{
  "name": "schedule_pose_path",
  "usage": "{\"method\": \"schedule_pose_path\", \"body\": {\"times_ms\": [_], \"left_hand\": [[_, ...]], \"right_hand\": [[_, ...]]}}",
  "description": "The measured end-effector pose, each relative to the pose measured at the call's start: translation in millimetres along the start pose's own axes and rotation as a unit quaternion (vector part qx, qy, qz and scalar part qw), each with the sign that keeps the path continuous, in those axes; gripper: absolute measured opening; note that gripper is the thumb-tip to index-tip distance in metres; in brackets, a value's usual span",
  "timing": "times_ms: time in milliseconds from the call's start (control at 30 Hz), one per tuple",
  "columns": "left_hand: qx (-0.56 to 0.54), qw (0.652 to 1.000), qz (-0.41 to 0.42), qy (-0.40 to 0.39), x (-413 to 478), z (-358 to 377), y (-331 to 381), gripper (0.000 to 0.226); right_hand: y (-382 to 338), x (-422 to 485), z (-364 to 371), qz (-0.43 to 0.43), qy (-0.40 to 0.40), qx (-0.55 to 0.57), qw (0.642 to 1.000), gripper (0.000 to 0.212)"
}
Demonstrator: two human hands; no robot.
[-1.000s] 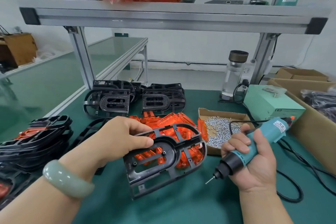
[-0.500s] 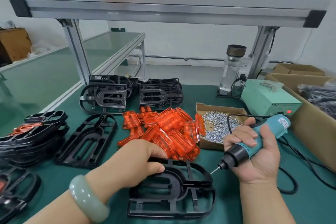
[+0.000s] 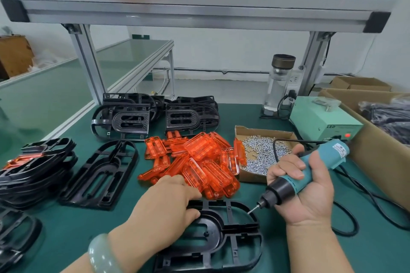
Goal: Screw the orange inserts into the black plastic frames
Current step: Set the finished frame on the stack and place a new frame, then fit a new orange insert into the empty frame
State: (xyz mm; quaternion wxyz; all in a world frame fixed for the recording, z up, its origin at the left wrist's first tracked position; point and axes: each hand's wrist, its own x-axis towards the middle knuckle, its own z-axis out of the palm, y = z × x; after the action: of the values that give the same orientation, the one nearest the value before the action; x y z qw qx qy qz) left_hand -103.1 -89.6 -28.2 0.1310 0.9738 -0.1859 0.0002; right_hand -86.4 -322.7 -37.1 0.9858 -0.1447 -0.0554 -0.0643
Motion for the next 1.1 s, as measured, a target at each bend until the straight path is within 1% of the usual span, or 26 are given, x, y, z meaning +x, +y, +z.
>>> {"method": "schedule_pose_path", "body": {"times_ms": [33, 67, 100, 133, 167, 233, 267, 367, 400, 467, 500, 567, 667, 767, 800, 833, 867, 900, 933, 967, 1000, 1033, 1100], "left_hand": [[-0.002, 1.0, -0.001, 0.004, 1, -2, 0, 0.042], [-0.012, 1.0, -0.002, 0.015, 3, -5, 0, 0.042], [-0.03, 0.999, -0.004, 0.029, 8, -9, 0, 0.041], [-0.054, 0.998, -0.008, 0.044, 14, -12, 1, 0.039], [-0.08, 0.995, -0.014, 0.056, 23, -15, 3, 0.037], [-0.128, 0.989, -0.021, 0.074, 44, -19, 11, 0.034], [-0.146, 0.986, -0.021, 0.081, 56, -19, 16, 0.033], [-0.146, 0.983, -0.014, 0.106, 93, -14, 34, 0.034], [-0.138, 0.983, -0.015, 0.118, 104, -11, 41, 0.033], [-0.11, 0.985, -0.023, 0.134, 124, -3, 54, 0.032], [-0.091, 0.986, -0.033, 0.138, 131, 2, 59, 0.032], [-0.056, 0.988, -0.058, 0.135, 141, 11, 67, 0.031], [-0.043, 0.988, -0.085, 0.122, 149, 18, 71, 0.024], [-0.115, 0.981, -0.108, 0.11, 148, 13, 66, 0.013], [-0.162, 0.974, -0.115, 0.111, 144, 10, 63, 0.013], [-0.234, 0.958, -0.123, 0.114, 138, 7, 61, 0.012], [-0.324, 0.93, -0.132, 0.11, 130, 3, 60, 0.01], [-0.414, 0.894, -0.142, 0.098, 121, 0, 58, 0.009], [-0.488, 0.856, -0.152, 0.076, 112, -5, 57, 0.011], [-0.548, 0.821, -0.156, 0.044, 103, -9, 55, 0.014], [-0.59, 0.792, -0.155, 0.01, 94, -14, 52, 0.017], [-0.614, 0.775, -0.147, -0.025, 86, -19, 49, 0.019], [-0.627, 0.766, -0.124, -0.077, 70, -30, 43, 0.025]], "right_hand": [[0, 0, 0, 0.002, -0.003, 0.0, 1.0, 0.048], [0, 0, 1, 0.003, -0.003, -0.002, 1.0, 0.054], [1, 0, 2, 0.006, -0.001, -0.003, 1.0, 0.056], [2, 1, 2, 0.009, 0.001, -0.001, 1.0, 0.052], [2, 1, 2, 0.012, 0.008, -0.001, 1.0, 0.044], [3, 2, 1, 0.013, 0.027, -0.007, 1.0, 0.021], [3, 3, -1, 0.01, 0.035, -0.008, 0.999, 0.014], [5, 6, -3, 0.012, 0.042, -0.012, 0.999, 0.014], [5, 6, -3, 0.015, 0.036, -0.011, 0.999, 0.021], [6, 8, -2, 0.019, 0.024, -0.008, 0.999, 0.047], [7, 8, -1, 0.022, 0.021, -0.008, 1.0, 0.053], [7, 9, -1, 0.024, 0.019, -0.004, 1.0, 0.053], [6, 10, -2, 0.026, 0.033, -0.009, 0.999, 0.041], [6, 10, -3, 0.02, 0.033, -0.005, 0.999, 0.056], [6, 10, -2, 0.019, 0.034, -0.007, 0.999, 0.058], [7, 11, -2, 0.018, 0.036, -0.008, 0.999, 0.057], [7, 11, -2, 0.018, 0.041, -0.01, 0.999, 0.051], [7, 11, -1, 0.017, 0.047, -0.017, 0.999, 0.039], [7, 11, -2, 0.015, 0.053, -0.023, 0.998, 0.024], [7, 10, -2, 0.011, 0.057, -0.026, 0.998, 0.014], [7, 10, -2, 0.01, 0.057, -0.028, 0.998, 0.013], [7, 9, -2, 0.01, 0.053, -0.027, 0.998, 0.014], [8, 8, -1, 0.012, 0.05, -0.021, 0.998, 0.022]]}}
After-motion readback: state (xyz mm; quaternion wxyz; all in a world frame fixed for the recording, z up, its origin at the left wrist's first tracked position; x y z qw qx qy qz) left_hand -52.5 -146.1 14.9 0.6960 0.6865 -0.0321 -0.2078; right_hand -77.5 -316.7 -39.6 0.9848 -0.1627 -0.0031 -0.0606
